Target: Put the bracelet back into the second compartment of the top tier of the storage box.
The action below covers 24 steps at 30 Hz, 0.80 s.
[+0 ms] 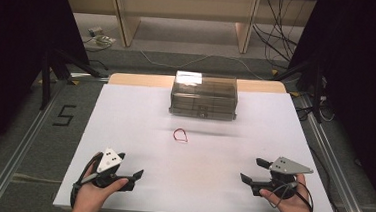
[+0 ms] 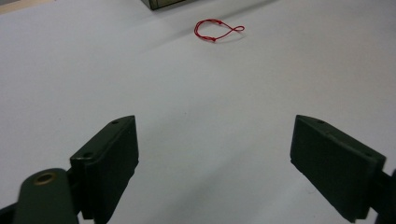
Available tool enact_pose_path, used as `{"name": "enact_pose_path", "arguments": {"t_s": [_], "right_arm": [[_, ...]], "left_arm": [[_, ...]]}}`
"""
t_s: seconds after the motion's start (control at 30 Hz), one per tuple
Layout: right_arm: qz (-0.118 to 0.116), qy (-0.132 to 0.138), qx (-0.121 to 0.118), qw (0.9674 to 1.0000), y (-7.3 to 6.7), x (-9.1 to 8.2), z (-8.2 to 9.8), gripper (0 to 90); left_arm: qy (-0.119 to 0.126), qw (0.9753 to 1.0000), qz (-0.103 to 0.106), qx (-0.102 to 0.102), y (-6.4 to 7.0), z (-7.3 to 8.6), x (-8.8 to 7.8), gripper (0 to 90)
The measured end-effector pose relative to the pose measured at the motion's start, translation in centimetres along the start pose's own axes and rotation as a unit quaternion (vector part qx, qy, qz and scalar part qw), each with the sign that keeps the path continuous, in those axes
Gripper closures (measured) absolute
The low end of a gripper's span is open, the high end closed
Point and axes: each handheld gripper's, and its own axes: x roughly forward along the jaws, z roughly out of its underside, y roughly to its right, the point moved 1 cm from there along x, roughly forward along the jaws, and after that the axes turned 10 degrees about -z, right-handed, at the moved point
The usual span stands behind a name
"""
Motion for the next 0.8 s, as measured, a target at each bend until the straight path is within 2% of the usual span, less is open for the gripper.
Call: {"name": "enact_pose_path", "arguments": {"t_s": [0.37,0.8], "right_arm": [[-0.009,-0.006,-0.013,0.9999,-0.4,1.6,-1.3,26.2],[-0.033,-0.023,-0.052,0.9978,-1.8,7.0,-5.2,37.1]], "left_arm": [[-0.008,1.0,0.005,0.0,0.2,0.1,0.5,16.1],[-0.013,0.9999,0.01,0.001,0.6,0.3,0.9,16.1]]}}
